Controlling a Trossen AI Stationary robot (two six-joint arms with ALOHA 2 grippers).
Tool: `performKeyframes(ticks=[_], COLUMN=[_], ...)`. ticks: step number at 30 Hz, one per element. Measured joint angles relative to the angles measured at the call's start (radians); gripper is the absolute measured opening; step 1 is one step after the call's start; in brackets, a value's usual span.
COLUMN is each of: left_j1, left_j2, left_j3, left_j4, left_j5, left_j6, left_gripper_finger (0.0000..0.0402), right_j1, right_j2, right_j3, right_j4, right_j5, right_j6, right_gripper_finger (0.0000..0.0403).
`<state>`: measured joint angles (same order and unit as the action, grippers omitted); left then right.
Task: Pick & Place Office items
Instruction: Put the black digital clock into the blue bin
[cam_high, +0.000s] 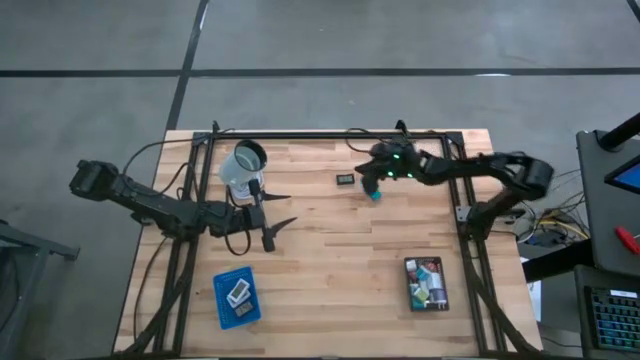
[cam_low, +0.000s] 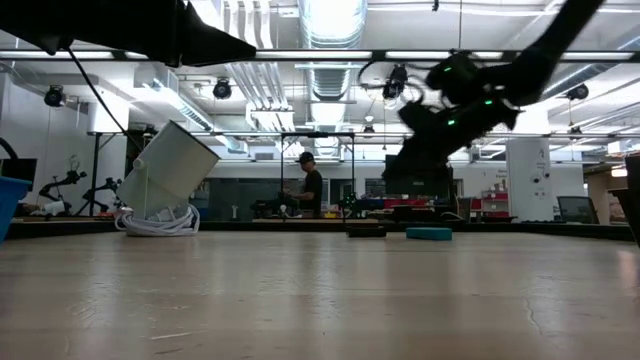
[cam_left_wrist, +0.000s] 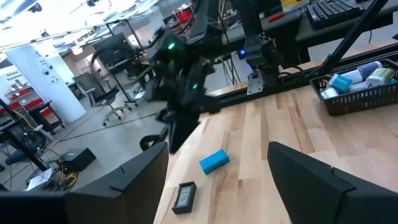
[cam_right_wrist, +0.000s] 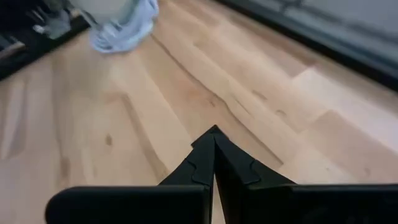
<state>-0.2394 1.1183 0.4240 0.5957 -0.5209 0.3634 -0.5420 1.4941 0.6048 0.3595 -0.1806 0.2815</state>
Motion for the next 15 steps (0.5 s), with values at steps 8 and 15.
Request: performKeyframes(ticks=[8,15], left_j1=[0.0,0.0], left_j2=[0.0,0.0], left_j3=[0.0,0.0], left_j4=[-0.002,-0.006], left_j5=[0.0,0.0], left_j6=[0.0,0.0], left_gripper_finger=[0.028,0.028], right_j1=[-0.001,0.001], right_j2=[0.223,0.305], right_j3=[0.237,0.351], right_j4=[-0.221,-0.369], right_j5=[0.0,0.0], right_j6=[0.019,0.039], right_gripper_finger=[0.0008,0.0008])
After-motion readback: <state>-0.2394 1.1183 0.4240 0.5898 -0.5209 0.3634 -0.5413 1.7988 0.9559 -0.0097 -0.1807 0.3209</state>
